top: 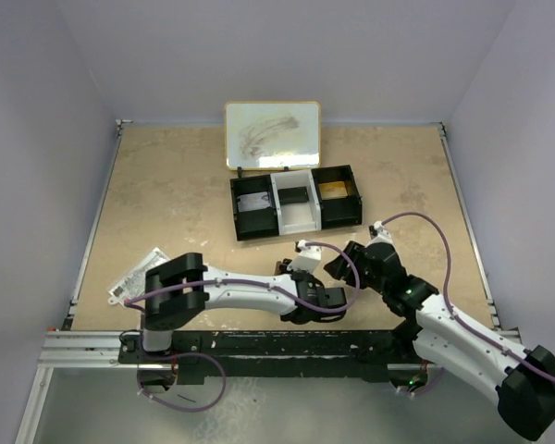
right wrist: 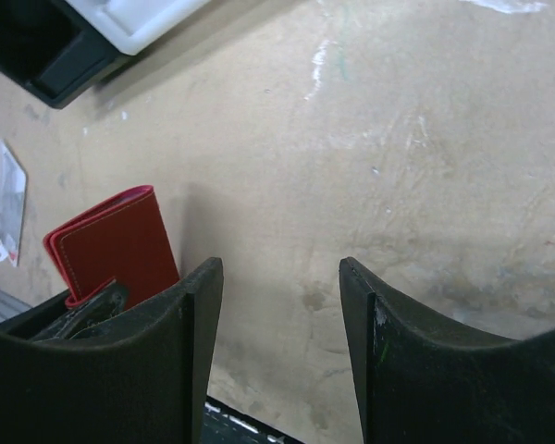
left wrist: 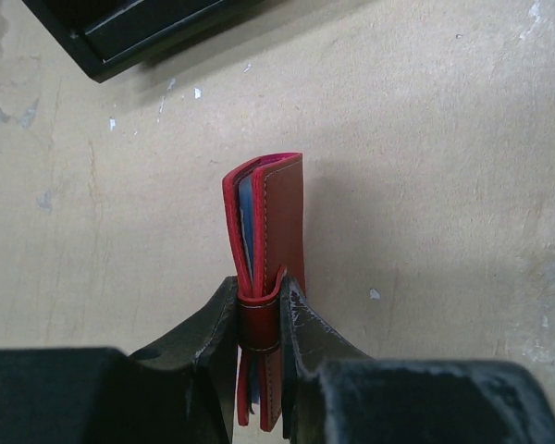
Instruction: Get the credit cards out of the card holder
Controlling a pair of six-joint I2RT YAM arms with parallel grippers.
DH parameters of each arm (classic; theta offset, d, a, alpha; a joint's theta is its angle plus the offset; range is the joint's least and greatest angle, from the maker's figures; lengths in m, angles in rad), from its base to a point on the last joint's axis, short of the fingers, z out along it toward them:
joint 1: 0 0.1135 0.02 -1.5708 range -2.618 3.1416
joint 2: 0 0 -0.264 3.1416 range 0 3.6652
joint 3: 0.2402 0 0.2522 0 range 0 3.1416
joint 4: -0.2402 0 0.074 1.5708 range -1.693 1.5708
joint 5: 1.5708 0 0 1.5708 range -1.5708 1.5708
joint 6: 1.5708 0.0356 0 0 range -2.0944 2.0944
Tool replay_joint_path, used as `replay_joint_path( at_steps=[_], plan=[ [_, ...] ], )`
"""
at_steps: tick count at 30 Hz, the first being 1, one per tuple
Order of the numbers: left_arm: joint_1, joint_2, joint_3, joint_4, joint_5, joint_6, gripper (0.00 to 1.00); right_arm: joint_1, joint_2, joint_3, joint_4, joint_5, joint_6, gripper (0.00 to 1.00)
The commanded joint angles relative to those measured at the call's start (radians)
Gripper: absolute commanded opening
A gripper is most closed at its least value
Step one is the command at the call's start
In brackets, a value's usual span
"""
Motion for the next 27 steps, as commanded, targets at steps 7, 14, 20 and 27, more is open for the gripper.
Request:
replay_joint_path(
  at_steps=[7, 14, 20, 27],
  plan=[
    [-0.028, -0.072, -0.014, 0.125, 0.001, 0.055, 0.49, 0.001, 0.01, 0.032, -0.113, 0.125, 0.07, 0.57],
    [-0.026, -0.326, -0.242, 0.511, 0.13, 0.142, 0.54, 0.002, -0.006, 0.038, -0.12, 0.114, 0.065, 0.57],
    [-0.01, -0.481, -0.385, 0.62, 0.158, 0.168, 0.6, 0.002, -0.027, 0.048, -0.064, 0.099, 0.0, 0.59],
    [0.055, -0.639, -0.544, 0.734, 0.197, 0.158, 0.62, 0.001, -0.066, -0.046, 0.125, -0.15, 0.012, 0.68]
  ],
)
